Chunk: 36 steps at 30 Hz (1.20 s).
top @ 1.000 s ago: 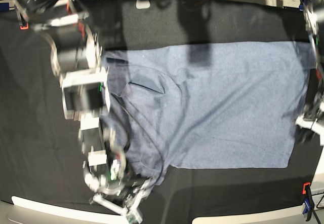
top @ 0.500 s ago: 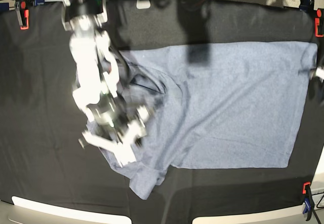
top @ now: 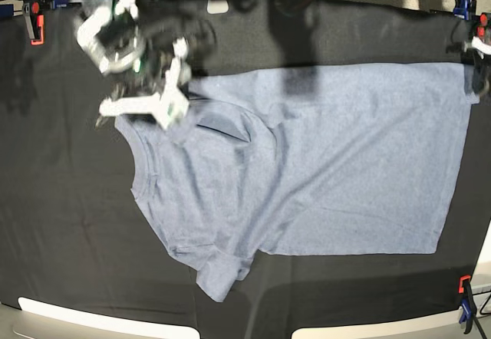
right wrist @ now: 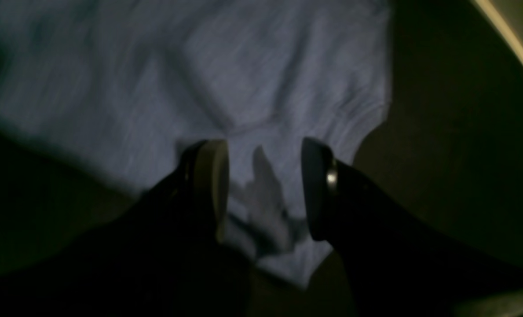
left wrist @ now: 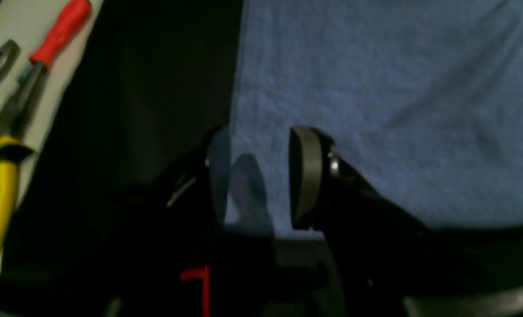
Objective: Layout the t-shirt on the table in an organized manner, then fold the t-shirt properly
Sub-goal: 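Release the shirt and raise the right gripper away from the collar, then move the right gripper to the shirt's sleeve and hem corner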
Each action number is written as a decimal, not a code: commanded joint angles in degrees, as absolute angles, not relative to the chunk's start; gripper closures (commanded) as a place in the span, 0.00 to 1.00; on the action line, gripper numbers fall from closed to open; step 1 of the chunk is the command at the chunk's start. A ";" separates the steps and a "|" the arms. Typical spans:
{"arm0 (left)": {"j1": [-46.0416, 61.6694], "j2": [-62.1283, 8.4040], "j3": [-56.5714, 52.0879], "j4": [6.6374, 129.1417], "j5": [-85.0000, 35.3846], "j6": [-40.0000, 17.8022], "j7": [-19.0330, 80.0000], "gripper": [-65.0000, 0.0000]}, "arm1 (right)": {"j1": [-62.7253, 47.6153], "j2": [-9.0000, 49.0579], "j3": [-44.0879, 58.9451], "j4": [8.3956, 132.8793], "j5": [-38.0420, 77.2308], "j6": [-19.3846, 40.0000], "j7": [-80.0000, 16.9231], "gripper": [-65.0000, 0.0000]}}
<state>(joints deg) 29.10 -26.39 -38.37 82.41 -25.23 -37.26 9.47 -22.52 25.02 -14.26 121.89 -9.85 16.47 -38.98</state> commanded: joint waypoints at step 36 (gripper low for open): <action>34.94 -40.86 -24.14 83.29 25.58 -40.00 -18.92 0.69 | -13.98 36.03 -24.51 101.86 -18.04 18.22 -38.41 0.62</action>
